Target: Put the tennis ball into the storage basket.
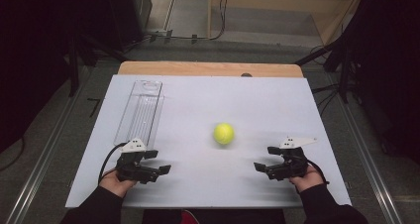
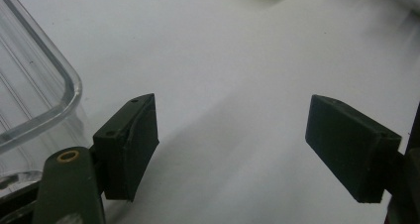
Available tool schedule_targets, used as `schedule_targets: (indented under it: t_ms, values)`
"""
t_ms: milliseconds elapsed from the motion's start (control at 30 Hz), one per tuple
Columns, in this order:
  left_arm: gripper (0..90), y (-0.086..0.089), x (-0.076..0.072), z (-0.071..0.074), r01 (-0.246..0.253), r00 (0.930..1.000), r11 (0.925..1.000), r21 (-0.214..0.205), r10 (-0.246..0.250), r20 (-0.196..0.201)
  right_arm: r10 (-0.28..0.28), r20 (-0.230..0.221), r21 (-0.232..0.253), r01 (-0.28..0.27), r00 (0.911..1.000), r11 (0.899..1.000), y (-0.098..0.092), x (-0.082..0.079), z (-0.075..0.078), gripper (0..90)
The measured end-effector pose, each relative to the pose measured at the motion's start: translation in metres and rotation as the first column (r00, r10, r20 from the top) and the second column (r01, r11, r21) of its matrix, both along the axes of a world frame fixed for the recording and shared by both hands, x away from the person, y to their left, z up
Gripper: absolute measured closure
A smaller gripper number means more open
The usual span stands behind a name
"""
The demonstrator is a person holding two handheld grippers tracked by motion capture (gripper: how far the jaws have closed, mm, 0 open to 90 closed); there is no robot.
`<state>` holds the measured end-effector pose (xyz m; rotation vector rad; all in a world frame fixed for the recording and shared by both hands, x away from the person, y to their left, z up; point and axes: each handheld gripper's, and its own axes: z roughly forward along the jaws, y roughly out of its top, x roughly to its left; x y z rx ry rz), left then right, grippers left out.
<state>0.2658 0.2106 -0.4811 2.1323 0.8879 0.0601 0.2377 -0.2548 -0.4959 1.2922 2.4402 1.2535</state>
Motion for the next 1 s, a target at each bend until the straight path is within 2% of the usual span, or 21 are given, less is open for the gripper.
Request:
schedule_targets:
  t_ms: [200,333,567,700,933,1000]
  values:
    - [21.0,0.0001,0.0003,0.0002,-0.001,1.0000,1.0000,0.001,0.001,-0.004,0.002,-0.002,0.000,-0.002,1.0000,1.000,-0.0002,0.0001,-0.0002,11.9]
    - [21.0,-0.0005,0.0003,0.0010,-0.012,0.9997,0.9998,-0.014,0.011,-0.023,0.004,-0.001,-0.004,-0.004,1.0000,1.000,-0.0004,0.0001,-0.0003,11.9]
    - [21.0,-0.0012,0.0000,0.0033,-0.019,0.9997,0.9997,-0.015,0.019,-0.016,0.006,-0.001,-0.009,-0.006,1.0000,1.000,-0.0002,-0.0002,-0.0005,11.9]
    - [20.9,-0.0010,0.0013,0.0052,-0.021,0.9992,0.9995,-0.025,0.020,-0.035,0.007,-0.010,-0.010,-0.007,0.9999,1.000,0.0001,0.0000,-0.0012,11.9]
    - [20.9,-0.0026,-0.0011,0.0054,0.004,0.9996,0.9999,-0.012,-0.004,-0.029,0.014,-0.010,-0.015,-0.014,0.9999,1.000,0.0004,-0.0001,-0.0013,12.0]
    - [20.9,-0.0038,-0.0014,0.0073,0.008,0.9997,0.9996,-0.027,-0.009,-0.024,0.009,-0.011,-0.013,-0.009,0.9999,1.000,0.0003,-0.0001,-0.0012,12.0]
